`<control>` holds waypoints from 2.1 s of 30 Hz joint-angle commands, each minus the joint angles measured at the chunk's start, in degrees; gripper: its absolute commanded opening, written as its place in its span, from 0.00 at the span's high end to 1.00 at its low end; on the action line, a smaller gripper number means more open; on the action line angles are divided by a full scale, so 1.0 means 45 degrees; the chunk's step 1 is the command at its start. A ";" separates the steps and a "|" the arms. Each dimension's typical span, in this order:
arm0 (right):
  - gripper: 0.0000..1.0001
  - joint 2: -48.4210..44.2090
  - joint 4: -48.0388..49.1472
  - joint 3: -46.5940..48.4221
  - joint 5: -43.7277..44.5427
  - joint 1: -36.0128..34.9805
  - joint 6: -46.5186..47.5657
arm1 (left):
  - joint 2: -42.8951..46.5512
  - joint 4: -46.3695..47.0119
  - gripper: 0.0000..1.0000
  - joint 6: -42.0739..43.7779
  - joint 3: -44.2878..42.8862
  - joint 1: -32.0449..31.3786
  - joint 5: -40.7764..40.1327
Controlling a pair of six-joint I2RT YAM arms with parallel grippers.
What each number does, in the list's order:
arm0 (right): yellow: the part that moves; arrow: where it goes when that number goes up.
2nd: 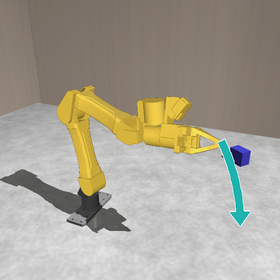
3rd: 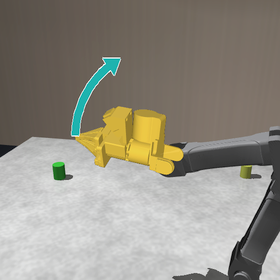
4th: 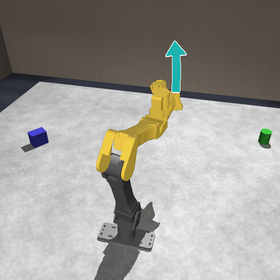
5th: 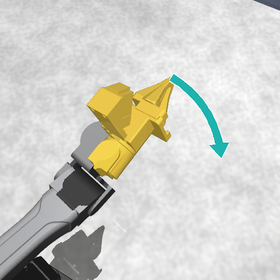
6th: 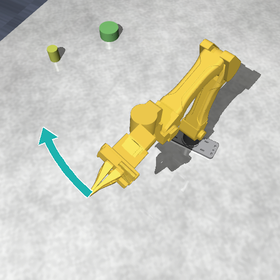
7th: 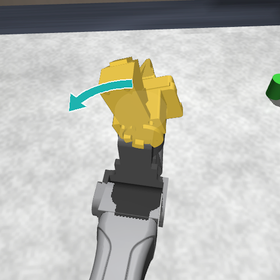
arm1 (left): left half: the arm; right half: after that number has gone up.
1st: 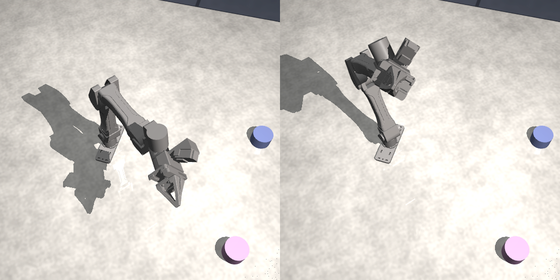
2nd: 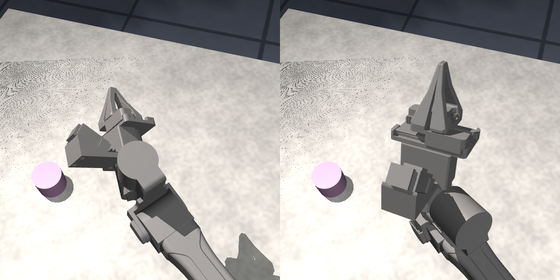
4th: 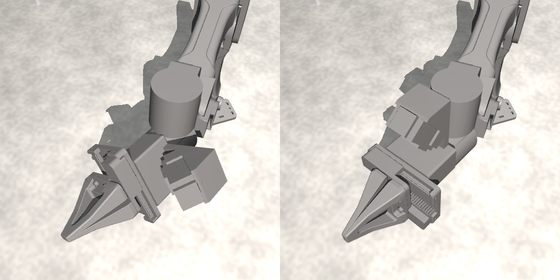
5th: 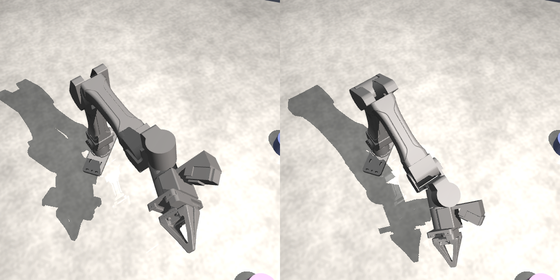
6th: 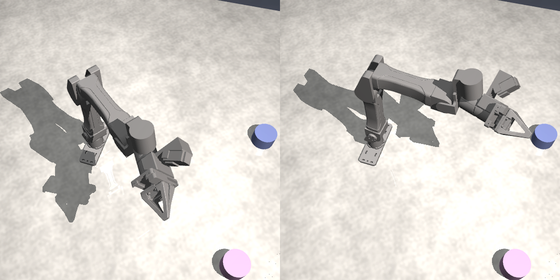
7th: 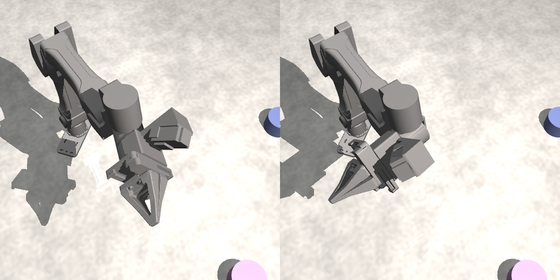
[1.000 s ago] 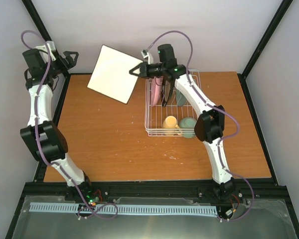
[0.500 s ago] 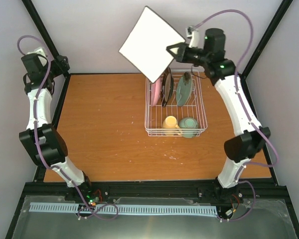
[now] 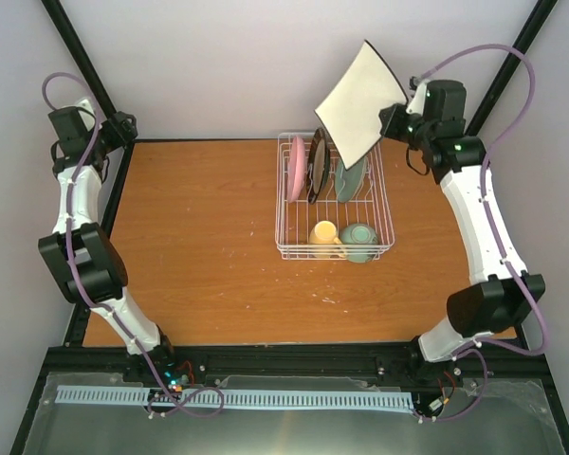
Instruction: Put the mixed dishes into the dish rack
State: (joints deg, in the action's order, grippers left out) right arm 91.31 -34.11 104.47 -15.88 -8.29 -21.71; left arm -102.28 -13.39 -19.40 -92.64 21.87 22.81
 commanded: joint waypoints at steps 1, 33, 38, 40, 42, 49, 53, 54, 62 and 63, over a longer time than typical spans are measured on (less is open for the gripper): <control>0.97 -0.2108 0.2339 -0.0743 0.2993 0.0045 -0.0012 | 0.0033 0.0250 0.00 -0.0127 -0.0453 0.0078 0.0236; 0.97 -0.2806 0.5225 -0.5618 0.9528 -0.1671 0.1519 | 0.0619 0.0009 0.00 0.0203 0.0137 0.0082 -0.0096; 0.97 -0.2652 0.5723 -0.6062 0.9477 -0.1677 0.1891 | 0.0720 -0.0014 0.00 0.0295 0.0195 0.0079 -0.0229; 0.97 -0.2509 0.5920 -0.6090 0.9539 -0.1692 0.2144 | 0.0736 -0.0067 0.00 0.0315 0.0161 0.0082 -0.0284; 0.97 -0.2367 0.6281 -0.6169 0.9530 -0.1692 0.2399 | 0.0772 -0.0073 0.00 0.0325 0.0155 0.0082 -0.0322; 0.97 -0.1519 0.7320 -0.6368 0.9144 -0.1691 0.2274 | 0.0980 -0.0218 0.00 0.0499 0.0176 0.0082 -0.0607; 0.97 -0.1032 0.7451 -0.6414 0.8900 -0.1689 0.2223 | 0.1140 -0.0383 0.00 0.0743 0.0258 0.0090 -0.0950; 0.97 -0.0950 0.7517 -0.6473 0.8873 -0.1679 0.2237 | 0.1202 -0.0409 0.00 0.0781 0.0314 0.0083 -0.1014; 0.97 -0.0327 0.8100 -0.6555 0.8725 -0.1681 0.2597 | 0.1477 -0.0470 0.00 0.0891 0.0644 0.0085 -0.1323; 0.97 -0.0190 0.8196 -0.6554 0.8668 -0.1690 0.2665 | 0.1476 -0.0501 0.00 0.0919 0.0645 0.0093 -0.1365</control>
State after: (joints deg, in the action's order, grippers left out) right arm 91.13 -11.25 73.01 22.02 -16.05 -10.31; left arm -97.54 -14.74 -16.91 -89.60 22.04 18.13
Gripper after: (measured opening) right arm 0.082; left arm 0.997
